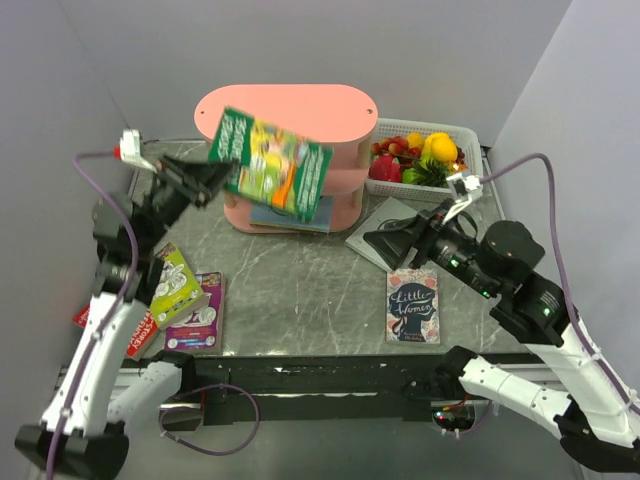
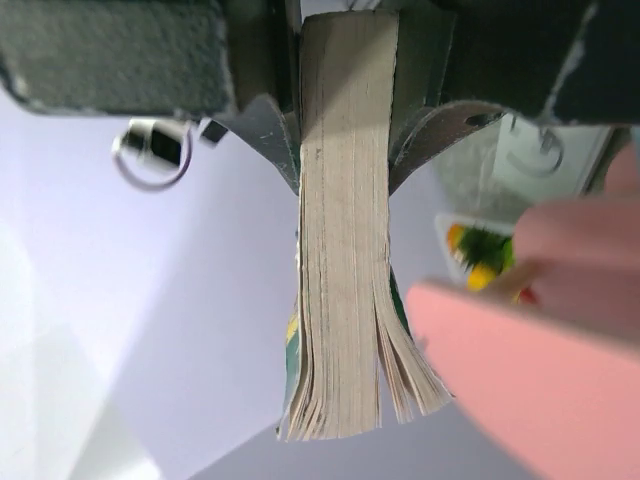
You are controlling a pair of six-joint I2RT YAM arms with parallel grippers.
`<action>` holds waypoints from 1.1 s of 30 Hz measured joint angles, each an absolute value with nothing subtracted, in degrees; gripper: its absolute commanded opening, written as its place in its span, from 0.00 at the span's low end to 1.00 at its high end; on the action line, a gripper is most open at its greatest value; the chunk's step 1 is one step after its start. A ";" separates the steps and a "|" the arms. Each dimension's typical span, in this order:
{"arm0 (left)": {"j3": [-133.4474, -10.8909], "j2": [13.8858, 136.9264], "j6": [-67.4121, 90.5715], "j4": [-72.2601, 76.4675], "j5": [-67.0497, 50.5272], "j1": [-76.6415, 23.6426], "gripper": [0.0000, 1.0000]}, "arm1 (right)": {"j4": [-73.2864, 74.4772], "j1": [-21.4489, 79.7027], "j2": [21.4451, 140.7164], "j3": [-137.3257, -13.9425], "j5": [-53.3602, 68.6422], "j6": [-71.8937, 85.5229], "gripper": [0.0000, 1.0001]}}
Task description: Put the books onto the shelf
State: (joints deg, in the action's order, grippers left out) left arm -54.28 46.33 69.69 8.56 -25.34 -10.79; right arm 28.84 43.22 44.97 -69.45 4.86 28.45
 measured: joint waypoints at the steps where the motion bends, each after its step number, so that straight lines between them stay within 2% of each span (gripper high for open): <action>1: -58.06 49.10 69.80 8.75 -24.56 -10.74 0.01 | 28.10 43.22 43.83 -69.01 4.01 28.45 0.76; 10: -87.09 72.53 67.11 4.71 -17.06 -10.09 0.01 | 27.33 43.18 42.83 -64.64 0.58 28.21 0.76; 15: -91.00 83.68 66.94 5.72 -15.64 -6.28 0.01 | 26.50 43.11 40.77 -60.55 0.03 28.05 0.76; 19: -91.00 92.66 69.89 5.17 -18.76 -2.50 0.02 | 26.15 43.11 39.16 -59.22 -0.30 28.05 0.76; 21: -91.35 94.94 72.79 6.24 -21.41 -1.08 0.09 | 25.87 43.11 38.79 -58.54 -0.67 28.12 0.76; 22: -92.07 95.07 72.55 5.54 -22.04 -0.82 0.24 | 25.76 43.11 38.72 -58.30 -0.71 28.18 0.76; 25: -95.07 95.04 68.86 3.27 -24.12 -0.43 0.47 | 25.08 43.11 38.79 -57.74 -0.84 28.34 0.76; 27: -97.25 95.07 65.23 0.08 -25.50 -0.23 0.50 | 24.82 43.11 39.35 -57.65 -0.86 28.56 0.76; 30: -99.96 95.11 60.45 -5.93 -26.57 -0.19 0.60 | 23.88 43.09 40.56 -57.52 -0.86 28.77 0.76; 31: -100.47 95.09 58.83 -7.73 -26.76 -0.19 0.67 | 23.29 43.09 40.97 -57.30 -0.82 28.88 0.76; 33: -100.66 95.04 56.42 -9.98 -26.74 -0.19 0.71 | 23.00 43.09 41.74 -56.97 -0.80 29.02 0.76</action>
